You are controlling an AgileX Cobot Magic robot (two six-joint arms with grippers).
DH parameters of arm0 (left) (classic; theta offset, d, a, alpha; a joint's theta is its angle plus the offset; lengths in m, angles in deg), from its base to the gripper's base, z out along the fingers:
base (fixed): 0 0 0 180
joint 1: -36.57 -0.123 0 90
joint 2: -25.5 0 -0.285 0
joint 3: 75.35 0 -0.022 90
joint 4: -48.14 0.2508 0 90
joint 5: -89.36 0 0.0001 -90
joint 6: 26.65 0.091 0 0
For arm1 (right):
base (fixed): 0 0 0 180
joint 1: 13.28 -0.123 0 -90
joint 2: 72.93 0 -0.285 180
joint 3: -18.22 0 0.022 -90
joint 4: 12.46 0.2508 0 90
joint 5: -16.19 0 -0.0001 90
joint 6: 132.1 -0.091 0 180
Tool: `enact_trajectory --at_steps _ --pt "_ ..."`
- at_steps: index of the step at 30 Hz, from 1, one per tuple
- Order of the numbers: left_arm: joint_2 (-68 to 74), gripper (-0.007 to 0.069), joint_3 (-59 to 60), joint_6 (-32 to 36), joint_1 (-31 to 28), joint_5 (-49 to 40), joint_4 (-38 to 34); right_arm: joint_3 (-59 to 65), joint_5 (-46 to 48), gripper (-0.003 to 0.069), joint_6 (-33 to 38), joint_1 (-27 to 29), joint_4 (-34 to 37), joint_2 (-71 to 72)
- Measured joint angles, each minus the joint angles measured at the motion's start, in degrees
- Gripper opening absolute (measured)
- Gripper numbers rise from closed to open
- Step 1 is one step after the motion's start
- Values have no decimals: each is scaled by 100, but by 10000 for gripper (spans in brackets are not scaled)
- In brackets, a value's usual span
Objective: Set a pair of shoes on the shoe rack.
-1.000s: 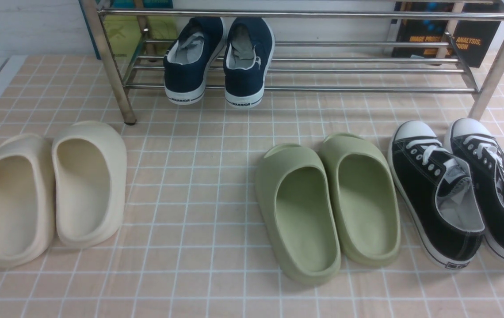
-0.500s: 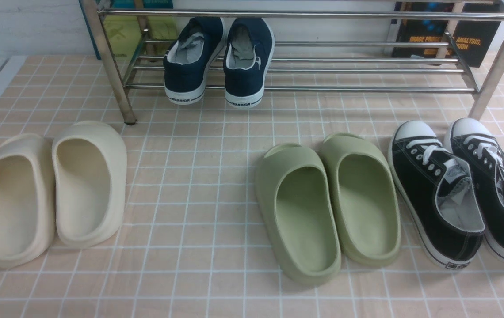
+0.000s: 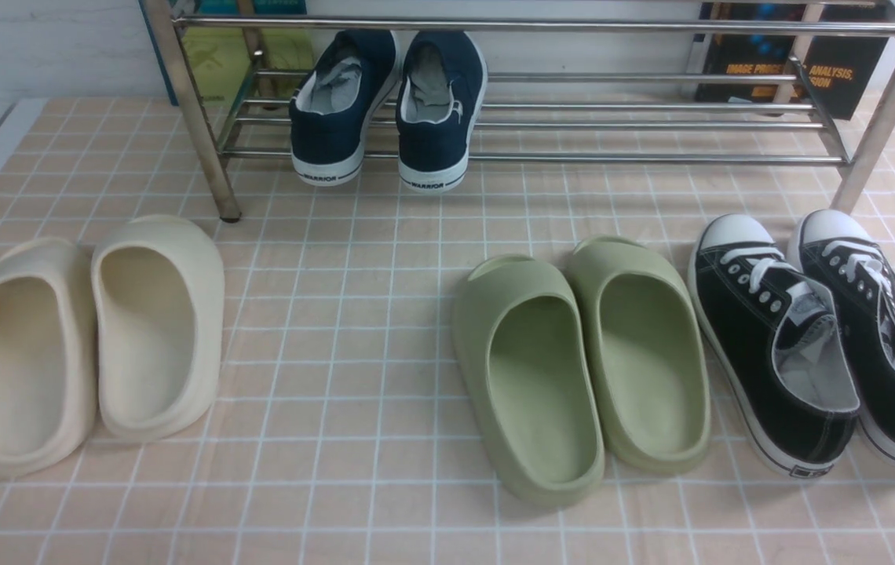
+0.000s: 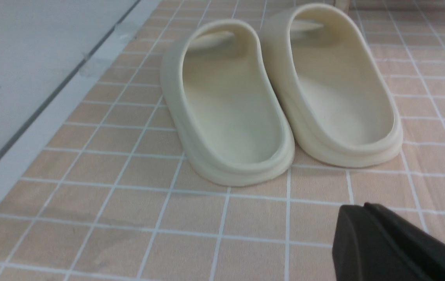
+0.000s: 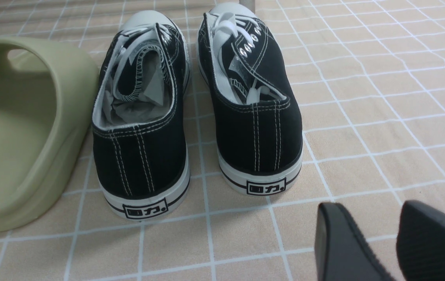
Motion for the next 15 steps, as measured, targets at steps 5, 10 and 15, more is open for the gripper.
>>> enact_trajectory --at_steps 5,10,15 --pt "0 22 0 -14 310 -75 0 0 0 239 0 0 0 0" --pt "0 22 0 -81 413 -113 27 0 0 239 0 0 0 0" --pt "0 26 0 -86 320 -118 32 0 0 239 0 0 0 0"
